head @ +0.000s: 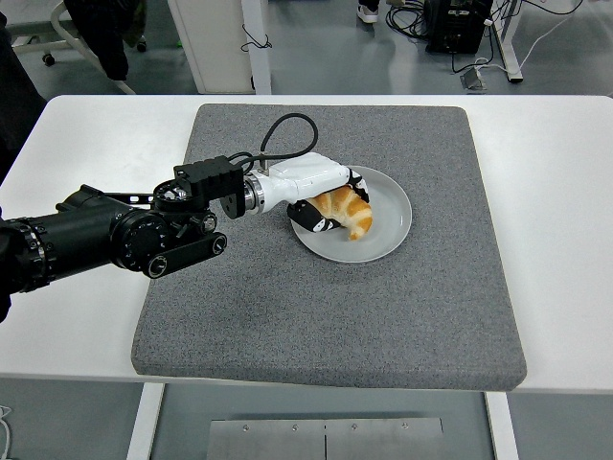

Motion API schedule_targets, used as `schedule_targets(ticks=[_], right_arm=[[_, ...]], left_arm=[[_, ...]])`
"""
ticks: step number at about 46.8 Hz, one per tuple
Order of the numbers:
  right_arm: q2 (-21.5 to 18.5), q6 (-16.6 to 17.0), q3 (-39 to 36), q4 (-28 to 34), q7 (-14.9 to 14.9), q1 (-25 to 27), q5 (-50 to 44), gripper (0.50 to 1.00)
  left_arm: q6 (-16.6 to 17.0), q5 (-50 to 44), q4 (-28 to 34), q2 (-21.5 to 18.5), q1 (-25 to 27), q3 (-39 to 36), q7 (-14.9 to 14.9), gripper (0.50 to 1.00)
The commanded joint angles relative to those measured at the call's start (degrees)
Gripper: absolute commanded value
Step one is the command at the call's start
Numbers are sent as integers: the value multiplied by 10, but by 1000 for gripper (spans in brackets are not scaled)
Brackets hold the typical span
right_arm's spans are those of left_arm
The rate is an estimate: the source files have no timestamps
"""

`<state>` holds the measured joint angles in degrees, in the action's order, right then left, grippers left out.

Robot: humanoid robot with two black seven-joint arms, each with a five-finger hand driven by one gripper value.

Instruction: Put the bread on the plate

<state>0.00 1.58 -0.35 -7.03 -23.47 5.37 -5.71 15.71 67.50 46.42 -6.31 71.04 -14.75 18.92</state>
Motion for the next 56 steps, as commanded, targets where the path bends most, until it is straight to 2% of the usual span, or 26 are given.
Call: schedule_targets(ticks=[1,8,12,17,31,37,44,51,54,56], right_arm=[[0,0,0,0,0,0,0,1000],[0,0,0,0,0,0,0,1000],[0,0,0,0,0,0,0,1000],[0,0,0,0,0,0,0,1000],[0,-1,0,0,0,0,0,1000],[0,0,0,0,0,0,0,1000],[0,0,0,0,0,0,0,1000],[0,0,0,0,0,0,0,1000],[0,0,0,0,0,0,0,1000],[0,0,0,0,0,0,0,1000]], left_arm=[[2,0,-1,1,-3,0,1,511],[2,0,-3,2,-3,-1,1,552],[2,0,-4,1,-4,0,1,605],[2,0,-4,1,-5,0,1,699],[-5,-11,-1,1,-7,1,9,846],[-8,-14,1,-2,-6,7,14,886],[-8,-52,2,-9,-2,9,34,934],[-9,-106,2,-17,2,26,52,952],[-20,-133,3,-24,2,42,55,957],[-41,-155,3,-28,2,55,55,957]])
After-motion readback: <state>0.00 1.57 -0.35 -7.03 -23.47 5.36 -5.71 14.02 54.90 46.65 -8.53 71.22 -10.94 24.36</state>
